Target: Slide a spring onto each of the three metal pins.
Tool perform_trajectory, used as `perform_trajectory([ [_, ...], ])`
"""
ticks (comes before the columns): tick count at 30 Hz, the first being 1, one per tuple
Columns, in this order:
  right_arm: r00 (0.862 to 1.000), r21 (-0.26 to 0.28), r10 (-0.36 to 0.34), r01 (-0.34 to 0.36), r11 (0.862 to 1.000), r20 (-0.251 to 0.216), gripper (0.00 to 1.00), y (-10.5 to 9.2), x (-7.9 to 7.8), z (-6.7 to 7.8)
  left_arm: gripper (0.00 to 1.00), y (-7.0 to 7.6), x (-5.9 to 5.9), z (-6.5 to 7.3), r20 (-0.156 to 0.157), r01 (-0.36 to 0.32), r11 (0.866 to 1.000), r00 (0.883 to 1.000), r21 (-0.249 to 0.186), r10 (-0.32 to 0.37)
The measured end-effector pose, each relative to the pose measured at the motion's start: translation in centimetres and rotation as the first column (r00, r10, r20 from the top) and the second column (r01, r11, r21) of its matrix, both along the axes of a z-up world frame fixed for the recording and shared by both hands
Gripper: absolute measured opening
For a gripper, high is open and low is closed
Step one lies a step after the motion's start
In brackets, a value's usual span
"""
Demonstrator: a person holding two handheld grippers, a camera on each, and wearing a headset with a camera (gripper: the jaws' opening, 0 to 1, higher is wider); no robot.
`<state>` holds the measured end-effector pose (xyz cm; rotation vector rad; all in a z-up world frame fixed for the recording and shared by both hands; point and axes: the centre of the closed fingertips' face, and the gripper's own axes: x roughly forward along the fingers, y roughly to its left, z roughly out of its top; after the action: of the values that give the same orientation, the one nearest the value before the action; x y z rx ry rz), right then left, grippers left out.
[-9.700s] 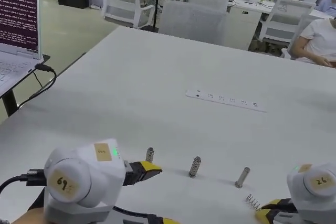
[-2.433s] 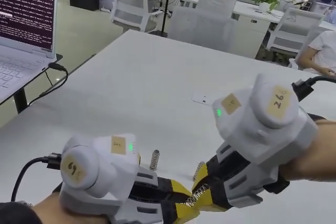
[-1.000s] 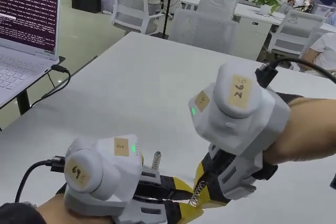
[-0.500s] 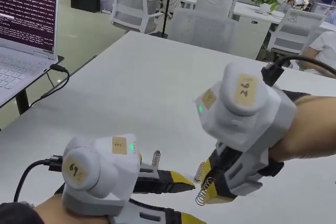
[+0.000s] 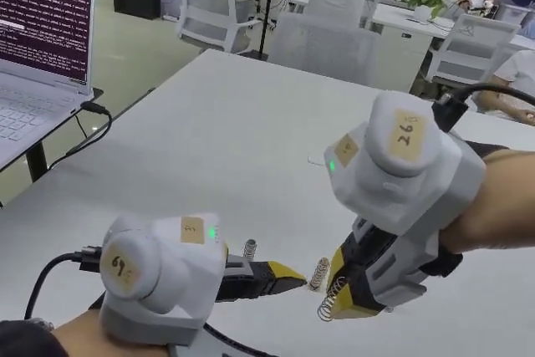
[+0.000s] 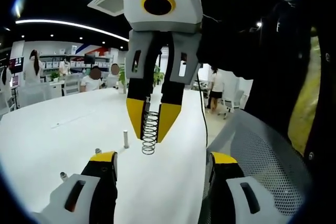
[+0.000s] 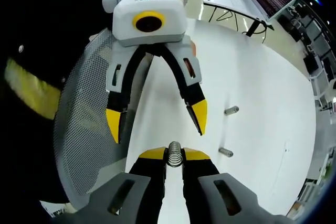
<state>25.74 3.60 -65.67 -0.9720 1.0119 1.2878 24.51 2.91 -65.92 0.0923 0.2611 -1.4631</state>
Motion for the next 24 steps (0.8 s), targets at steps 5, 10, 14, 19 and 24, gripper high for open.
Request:
perform_trajectory([
  [5,1.000,0.004,-0.013,0.013,1.000,0.005,0.08,-0.3,0.0,0.2,0.78,0.0,0.1,0.0,-0.005,-0.013,1.000,1.000,0.003,0.013],
  [10,1.000,0.007,-0.027,0.027,1.000,0.008,0.08,-0.7,0.1,0.5,0.82,0.1,0.5,0.2,-0.006,-0.036,0.999,0.999,-0.007,0.036],
  [14,0.999,0.011,-0.035,0.035,0.999,0.009,0.08,-1.0,0.1,0.6,0.85,0.3,0.7,0.4,-0.005,-0.050,0.999,0.999,-0.012,0.050],
  [19,0.999,0.014,-0.048,0.047,0.999,0.010,0.08,-1.3,0.4,0.7,0.86,0.6,1.0,0.6,-0.006,-0.064,0.998,0.998,-0.015,0.064],
  [24,0.998,0.014,-0.060,0.060,0.998,0.010,0.08,-1.8,0.6,0.9,0.87,1.0,1.6,1.0,0.005,-0.087,0.996,0.996,-0.022,0.087],
])
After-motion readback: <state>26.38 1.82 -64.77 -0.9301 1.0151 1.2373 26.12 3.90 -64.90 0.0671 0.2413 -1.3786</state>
